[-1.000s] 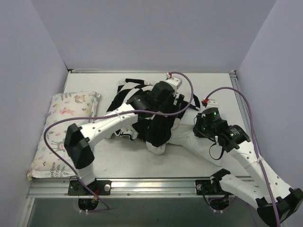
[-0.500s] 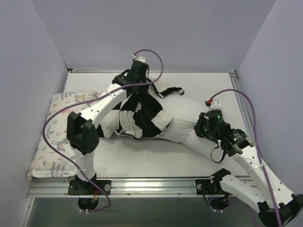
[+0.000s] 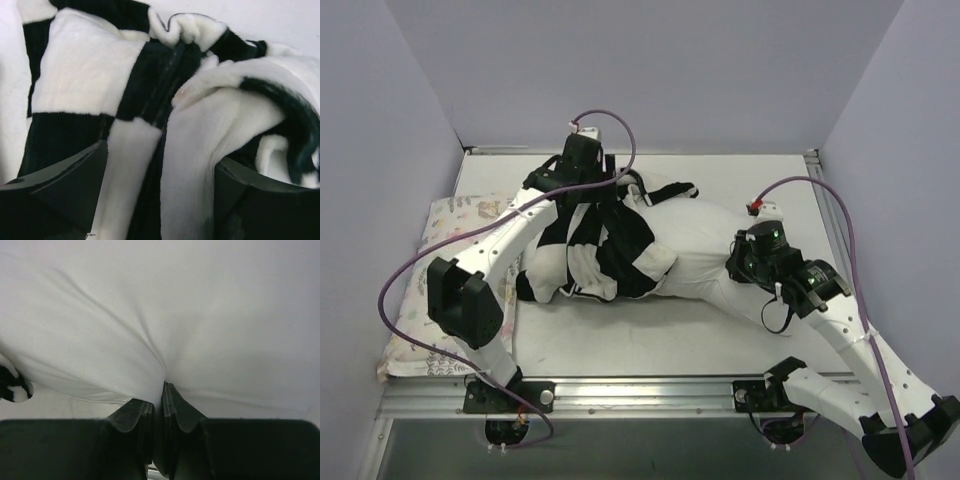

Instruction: Remove the pillowcase from the pillow

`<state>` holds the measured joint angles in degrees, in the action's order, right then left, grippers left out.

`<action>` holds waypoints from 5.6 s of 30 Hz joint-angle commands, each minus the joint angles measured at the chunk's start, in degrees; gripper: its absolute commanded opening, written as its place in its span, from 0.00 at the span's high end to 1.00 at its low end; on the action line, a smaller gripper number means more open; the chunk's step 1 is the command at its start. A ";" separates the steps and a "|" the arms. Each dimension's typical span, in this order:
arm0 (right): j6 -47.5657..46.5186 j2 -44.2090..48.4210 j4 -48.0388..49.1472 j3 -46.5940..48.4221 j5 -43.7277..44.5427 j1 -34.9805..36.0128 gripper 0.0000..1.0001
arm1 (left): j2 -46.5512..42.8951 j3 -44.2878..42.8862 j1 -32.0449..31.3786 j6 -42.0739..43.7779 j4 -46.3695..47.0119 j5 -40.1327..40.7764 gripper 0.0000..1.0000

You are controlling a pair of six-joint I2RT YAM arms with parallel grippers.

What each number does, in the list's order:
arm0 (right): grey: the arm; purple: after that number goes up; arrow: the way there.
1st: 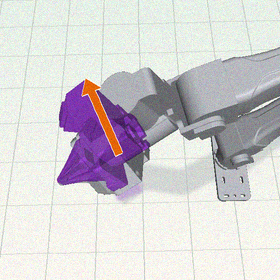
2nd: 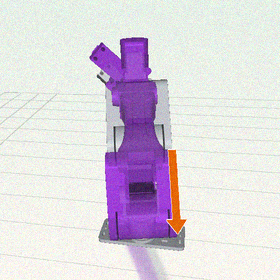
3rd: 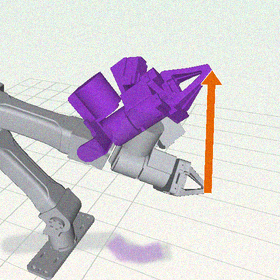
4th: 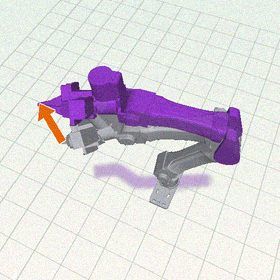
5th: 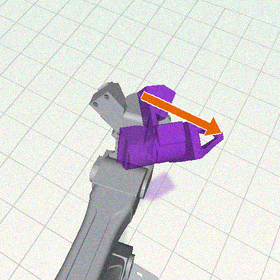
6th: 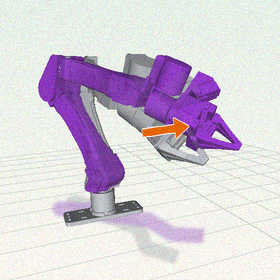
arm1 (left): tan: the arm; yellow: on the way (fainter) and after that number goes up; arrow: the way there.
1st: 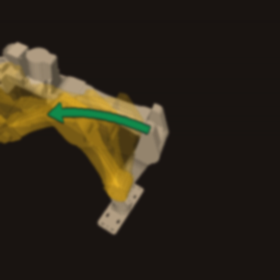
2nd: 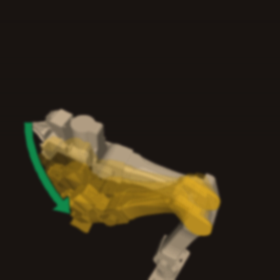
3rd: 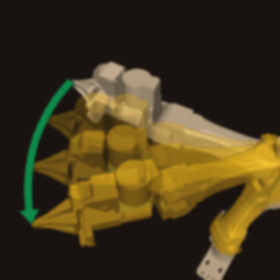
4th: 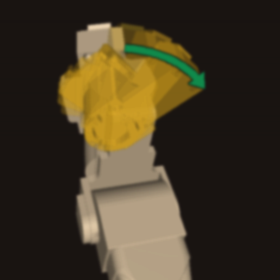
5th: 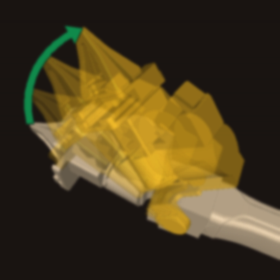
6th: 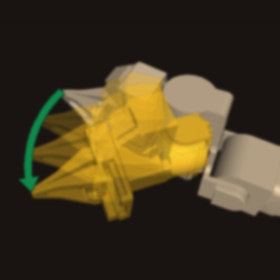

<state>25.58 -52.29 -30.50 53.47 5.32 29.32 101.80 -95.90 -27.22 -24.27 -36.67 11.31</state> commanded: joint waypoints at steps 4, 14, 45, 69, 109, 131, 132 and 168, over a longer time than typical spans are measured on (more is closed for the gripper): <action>-1.24 -2.37 -2.54 7.17 2.94 -0.58 1.00 | -21.71 7.98 -12.66 1.43 3.97 11.43 0.19; -3.08 -4.31 -3.34 11.04 2.24 -0.67 1.00 | -42.45 42.26 -31.66 -19.05 2.30 30.69 0.19; -5.72 -8.69 -10.80 31.50 0.32 -4.43 1.00 | -37.22 7.86 -30.18 4.57 -2.18 35.37 1.00; -2.47 -14.35 -4.22 18.01 4.96 0.82 0.07 | -7.57 -1.32 -6.61 -0.78 8.54 -0.94 0.26; 2.19 -13.10 10.29 -4.96 -4.36 -20.97 1.00 | -30.10 31.03 15.64 -3.94 2.74 7.41 1.00; -12.31 -18.53 14.50 -1.70 16.55 22.61 0.00 | -22.26 33.32 -1.52 -6.40 9.77 3.28 1.00; -12.31 -19.33 15.38 -1.88 18.22 24.54 0.00 | -22.26 33.15 -1.87 -6.31 9.68 3.19 1.00; -4.14 -21.54 8.27 14.46 3.82 18.67 1.00 | -35.90 55.20 -25.42 -10.18 31.91 17.07 0.18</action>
<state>19.92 -78.22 -19.11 62.89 11.29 47.66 63.55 -41.04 -52.14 -33.52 -15.66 24.73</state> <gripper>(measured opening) 0.099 0.815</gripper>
